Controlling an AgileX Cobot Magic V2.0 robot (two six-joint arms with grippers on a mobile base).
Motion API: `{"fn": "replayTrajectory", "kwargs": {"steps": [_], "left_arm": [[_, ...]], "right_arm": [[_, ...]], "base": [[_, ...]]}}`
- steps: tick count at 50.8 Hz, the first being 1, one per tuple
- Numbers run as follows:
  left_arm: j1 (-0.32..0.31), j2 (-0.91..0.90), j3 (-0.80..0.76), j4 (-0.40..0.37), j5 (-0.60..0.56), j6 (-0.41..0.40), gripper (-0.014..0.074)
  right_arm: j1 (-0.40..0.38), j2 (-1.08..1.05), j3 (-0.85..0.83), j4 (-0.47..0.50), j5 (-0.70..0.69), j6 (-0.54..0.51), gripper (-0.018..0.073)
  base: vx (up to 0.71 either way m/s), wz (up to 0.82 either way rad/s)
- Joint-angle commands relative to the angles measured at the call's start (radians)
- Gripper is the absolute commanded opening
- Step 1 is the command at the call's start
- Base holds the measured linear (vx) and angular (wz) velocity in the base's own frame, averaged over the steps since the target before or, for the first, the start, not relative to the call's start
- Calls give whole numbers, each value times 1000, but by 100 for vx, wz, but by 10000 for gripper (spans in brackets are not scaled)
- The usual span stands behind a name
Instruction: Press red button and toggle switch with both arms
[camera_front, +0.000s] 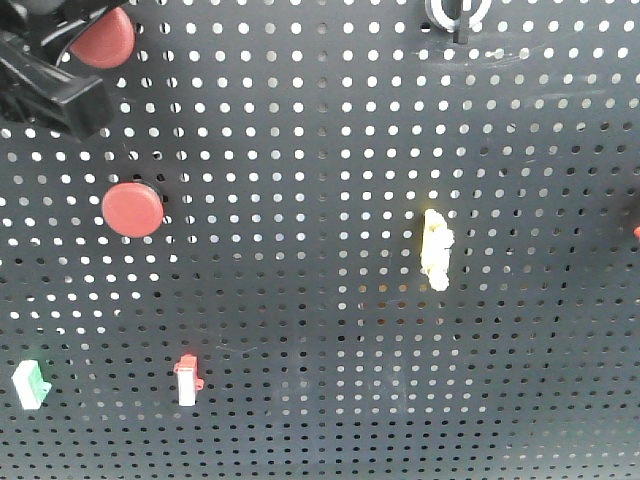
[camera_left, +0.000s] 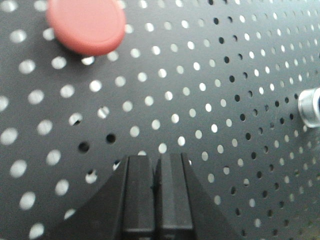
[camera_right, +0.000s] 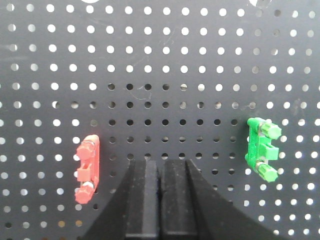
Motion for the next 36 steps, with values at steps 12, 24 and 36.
{"fn": "replayTrajectory", "kwargs": {"steps": [12, 24, 36], "left_arm": [[-3, -55, 58, -68, 54, -14, 1], [-3, -40, 57, -67, 43, -13, 1], [-3, -47, 56, -56, 3, -9, 1]], "right_arm": [[-7, 11, -33, -4, -82, -6, 0], [-7, 11, -33, -4, -82, -6, 0], [-7, 11, -33, -4, -87, -6, 0]], "base": [[0, 0], [0, 0], [0, 0]]}}
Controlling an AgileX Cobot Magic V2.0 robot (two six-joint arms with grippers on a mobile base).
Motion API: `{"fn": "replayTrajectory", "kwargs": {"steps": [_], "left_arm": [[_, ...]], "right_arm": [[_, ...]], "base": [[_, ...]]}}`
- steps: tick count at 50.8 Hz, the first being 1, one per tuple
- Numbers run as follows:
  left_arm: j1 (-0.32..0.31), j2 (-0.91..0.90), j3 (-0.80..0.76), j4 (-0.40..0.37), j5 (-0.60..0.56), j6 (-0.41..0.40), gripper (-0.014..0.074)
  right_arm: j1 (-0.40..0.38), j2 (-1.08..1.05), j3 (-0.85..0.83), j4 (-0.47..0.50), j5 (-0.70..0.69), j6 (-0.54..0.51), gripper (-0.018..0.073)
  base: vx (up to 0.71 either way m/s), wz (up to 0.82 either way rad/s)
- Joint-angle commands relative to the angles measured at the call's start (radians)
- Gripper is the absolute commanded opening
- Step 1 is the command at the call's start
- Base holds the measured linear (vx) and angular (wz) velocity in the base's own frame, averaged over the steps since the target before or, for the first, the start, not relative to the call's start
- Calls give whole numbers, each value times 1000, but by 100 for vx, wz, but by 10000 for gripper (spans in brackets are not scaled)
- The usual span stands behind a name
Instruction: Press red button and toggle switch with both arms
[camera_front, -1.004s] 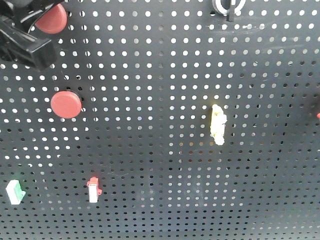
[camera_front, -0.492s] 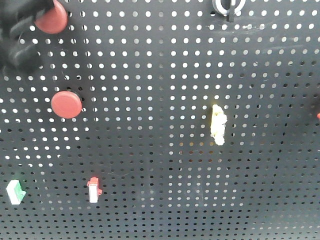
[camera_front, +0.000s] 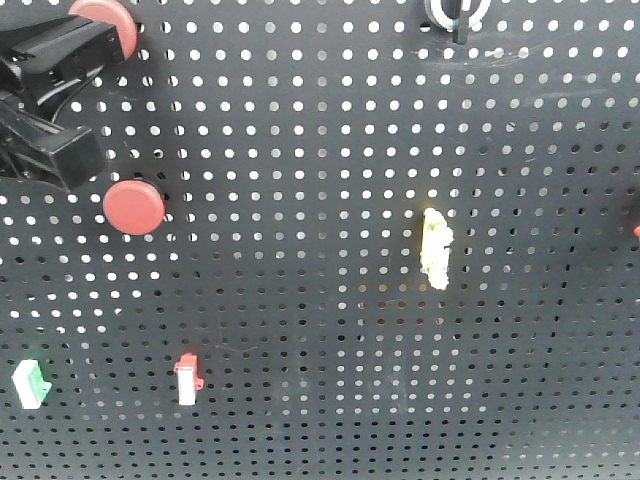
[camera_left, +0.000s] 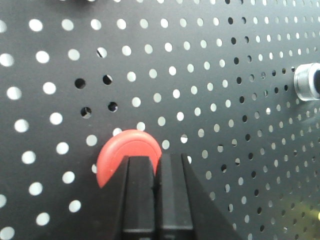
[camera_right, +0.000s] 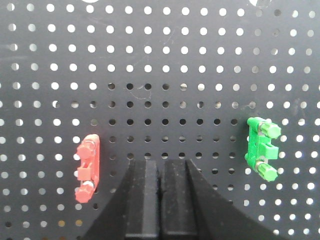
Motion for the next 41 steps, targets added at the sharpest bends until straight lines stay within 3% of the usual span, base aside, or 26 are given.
{"fn": "replayTrajectory", "kwargs": {"steps": [1, 5, 12, 17, 25, 41], "left_arm": [[-3, -14, -24, -4, -36, -4, 1], [-3, -48, -23, 41, -52, -1, 1], [-3, -126, 18, 25, 28, -10, 1], [-3, -191, 85, 28, 91, -10, 1], [-3, -293, 189, 28, 115, -10, 1], [-3, -364, 219, 29, 177, -9, 1]], "right_arm": [[-7, 11, -33, -4, -90, -5, 0], [-7, 11, -33, 0, -92, -1, 0], [0, 14, -35, -11, -99, 15, 0], [62, 30, -66, -55, -101, 14, 0], [245, 110, -176, -138, -95, 14, 0], [583, 373, -448, -147, -89, -39, 0]], "base": [[0, 0], [0, 0], [0, 0], [0, 0], [0, 0], [0, 0]]}}
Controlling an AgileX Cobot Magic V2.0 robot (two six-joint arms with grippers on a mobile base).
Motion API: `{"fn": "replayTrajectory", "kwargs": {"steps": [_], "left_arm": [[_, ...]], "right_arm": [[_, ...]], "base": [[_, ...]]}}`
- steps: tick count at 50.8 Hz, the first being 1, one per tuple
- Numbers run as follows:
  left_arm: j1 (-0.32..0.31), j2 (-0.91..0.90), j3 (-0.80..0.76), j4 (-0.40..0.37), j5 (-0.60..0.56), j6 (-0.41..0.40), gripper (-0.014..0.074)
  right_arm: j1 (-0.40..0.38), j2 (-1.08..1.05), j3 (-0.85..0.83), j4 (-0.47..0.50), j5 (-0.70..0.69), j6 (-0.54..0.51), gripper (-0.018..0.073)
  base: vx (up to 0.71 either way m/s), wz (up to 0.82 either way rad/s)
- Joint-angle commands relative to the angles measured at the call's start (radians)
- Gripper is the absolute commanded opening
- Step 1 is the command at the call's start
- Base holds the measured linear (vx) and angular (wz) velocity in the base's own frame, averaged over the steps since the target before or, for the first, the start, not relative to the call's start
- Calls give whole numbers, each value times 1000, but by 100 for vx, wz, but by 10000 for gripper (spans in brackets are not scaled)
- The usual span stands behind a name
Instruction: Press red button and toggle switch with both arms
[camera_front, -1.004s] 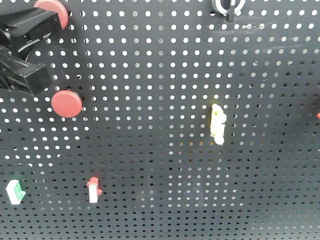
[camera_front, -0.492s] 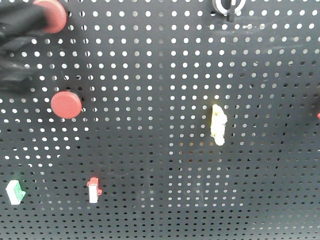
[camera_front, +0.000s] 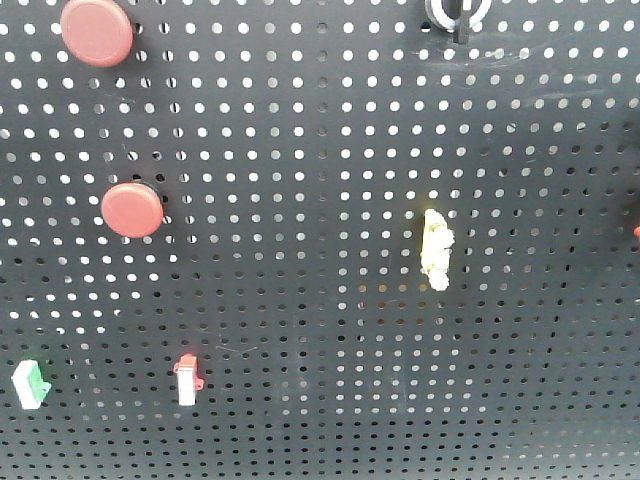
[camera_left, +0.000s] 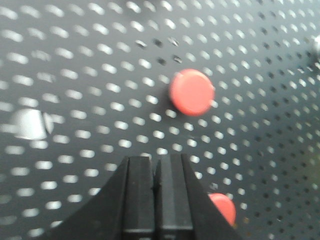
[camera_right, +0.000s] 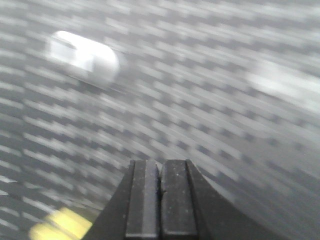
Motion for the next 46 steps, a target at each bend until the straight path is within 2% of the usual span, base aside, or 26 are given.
{"fn": "replayTrajectory", "kwargs": {"steps": [1, 3, 4, 15, 23, 33, 46], "left_arm": [[-3, -7, -24, -9, -27, -9, 1], [-3, -7, -24, -9, -26, -9, 1], [-3, -7, -24, -9, -23, -9, 1], [-3, -7, -24, -9, -19, -9, 1], [-3, -7, -24, -9, -19, -9, 1], [-3, -7, -24, -2, -19, -9, 1], [-3, -7, -24, -2, -19, -9, 1]], "right_arm": [[87, 73, -115, -10, -82, -25, 0], [120, 105, -142, -10, -81, -25, 0], [180, 168, -206, -10, -77, -25, 0], [204, 258, -303, -10, -69, -25, 0], [167, 283, -362, 5, -12, -24, 0], [80, 271, -381, 5, 38, 10, 0], [47, 253, -381, -3, 84, 3, 0]], "base": [[0, 0], [0, 0], [0, 0], [0, 0], [0, 0], [0, 0], [0, 0]]}}
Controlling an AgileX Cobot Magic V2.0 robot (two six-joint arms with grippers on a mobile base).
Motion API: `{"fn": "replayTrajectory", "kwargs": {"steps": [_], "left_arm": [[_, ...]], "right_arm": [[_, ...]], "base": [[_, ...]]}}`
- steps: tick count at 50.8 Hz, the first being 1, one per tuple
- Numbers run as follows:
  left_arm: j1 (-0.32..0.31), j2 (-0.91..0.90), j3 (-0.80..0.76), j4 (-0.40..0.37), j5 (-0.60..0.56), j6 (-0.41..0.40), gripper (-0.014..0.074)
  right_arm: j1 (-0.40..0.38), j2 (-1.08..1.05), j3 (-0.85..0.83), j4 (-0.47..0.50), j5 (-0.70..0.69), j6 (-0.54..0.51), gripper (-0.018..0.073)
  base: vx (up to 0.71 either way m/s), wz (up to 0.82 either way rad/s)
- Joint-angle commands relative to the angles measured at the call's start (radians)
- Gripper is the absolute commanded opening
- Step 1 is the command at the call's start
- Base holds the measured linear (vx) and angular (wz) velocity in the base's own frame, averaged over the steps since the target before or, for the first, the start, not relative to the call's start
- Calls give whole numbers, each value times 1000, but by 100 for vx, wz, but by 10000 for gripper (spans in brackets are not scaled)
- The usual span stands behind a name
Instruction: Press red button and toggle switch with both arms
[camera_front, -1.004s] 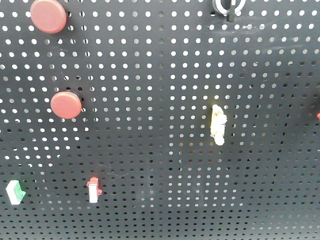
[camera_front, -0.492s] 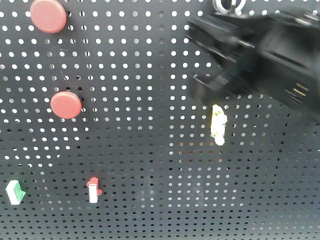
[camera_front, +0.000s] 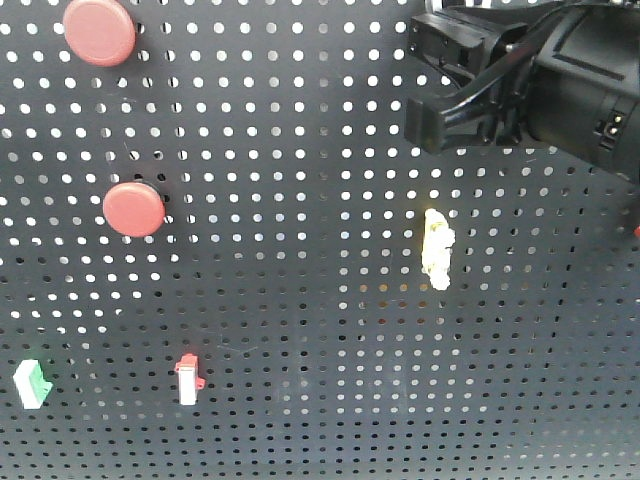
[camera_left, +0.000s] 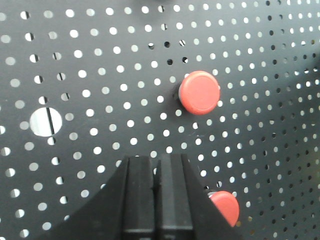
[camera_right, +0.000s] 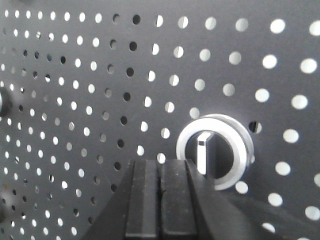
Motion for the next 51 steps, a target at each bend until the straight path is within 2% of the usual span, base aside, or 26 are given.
{"fn": "replayTrajectory", "kwargs": {"steps": [1, 11, 20, 24, 32, 37, 43, 51], "left_arm": [[-3, -1, -24, 1, -37, -9, 1], [-3, -1, -24, 1, -37, -9, 1], [-3, 2, -24, 1, -51, -9, 1], [-3, 6, -24, 1, -60, -9, 1], [-3, 5, -24, 1, -60, -9, 1], [-3, 6, -24, 1, -59, -9, 1], [-3, 6, -24, 1, -59, -9, 1], [-3, 6, -24, 1, -59, -9, 1]], "right_arm": [[-54, -38, -37, -13, -34, 0, 0], [-123, -86, -36, -14, 35, 0, 0], [-119, -130, -35, -13, 54, 1, 0], [-119, -158, -25, -6, 104, 3, 0], [-119, -276, 97, -7, 122, 3, 0], [-121, -353, 191, -25, 96, 2, 0], [-121, -405, 292, -87, -22, 1, 0], [-121, -419, 346, -90, -97, 3, 0]], "base": [[0, 0], [0, 0], [0, 0], [0, -1], [0, 0], [0, 0], [0, 0], [0, 0]]}}
